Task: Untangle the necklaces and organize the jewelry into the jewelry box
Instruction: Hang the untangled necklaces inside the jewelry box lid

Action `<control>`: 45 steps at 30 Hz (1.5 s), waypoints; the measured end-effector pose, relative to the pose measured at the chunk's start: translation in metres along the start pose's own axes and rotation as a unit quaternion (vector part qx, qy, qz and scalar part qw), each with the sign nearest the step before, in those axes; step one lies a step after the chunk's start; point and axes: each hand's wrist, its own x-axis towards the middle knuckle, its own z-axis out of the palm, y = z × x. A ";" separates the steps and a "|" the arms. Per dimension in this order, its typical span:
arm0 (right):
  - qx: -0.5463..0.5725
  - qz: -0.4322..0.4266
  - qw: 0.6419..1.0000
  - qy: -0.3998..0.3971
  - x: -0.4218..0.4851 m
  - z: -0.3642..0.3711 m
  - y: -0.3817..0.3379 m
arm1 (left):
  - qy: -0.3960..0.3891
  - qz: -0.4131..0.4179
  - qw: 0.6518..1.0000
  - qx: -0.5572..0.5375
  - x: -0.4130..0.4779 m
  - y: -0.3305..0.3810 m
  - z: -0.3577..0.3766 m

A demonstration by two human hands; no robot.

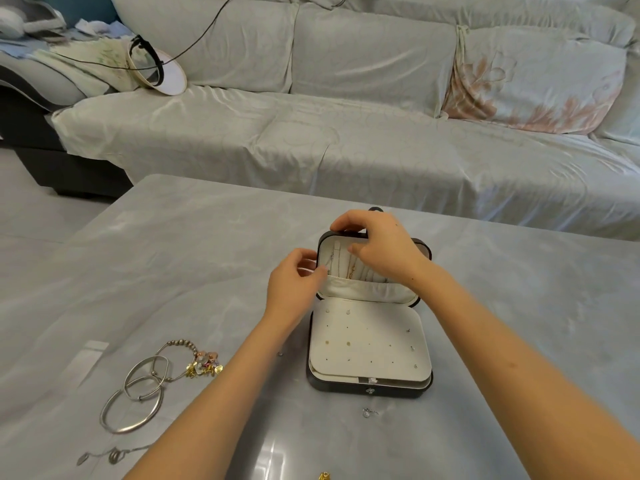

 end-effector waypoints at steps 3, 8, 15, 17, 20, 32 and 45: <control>-0.049 -0.011 0.999 -0.005 0.001 0.006 0.003 | -0.002 -0.029 1.000 0.012 0.003 0.000 0.006; -0.063 0.010 0.998 -0.015 0.008 0.014 0.009 | 0.001 -0.137 0.988 -0.071 0.009 0.002 0.016; -0.123 -0.064 0.987 0.079 0.001 0.023 0.013 | -0.070 -0.120 0.989 -0.051 0.021 0.003 -0.005; -0.179 -0.093 0.956 0.215 -0.013 0.033 0.014 | -0.073 -0.108 0.991 -0.042 0.020 0.004 -0.008; -0.220 -0.100 0.937 0.253 -0.036 0.060 0.017 | -0.085 -0.102 0.990 -0.045 0.017 0.007 -0.010; -0.197 0.017 0.962 0.189 -0.044 0.087 0.005 | -0.150 -0.143 0.978 -0.009 0.013 0.017 -0.017; -0.148 0.062 0.968 0.195 -0.041 0.104 0.004 | -0.217 -0.156 0.959 0.095 0.005 0.005 -0.034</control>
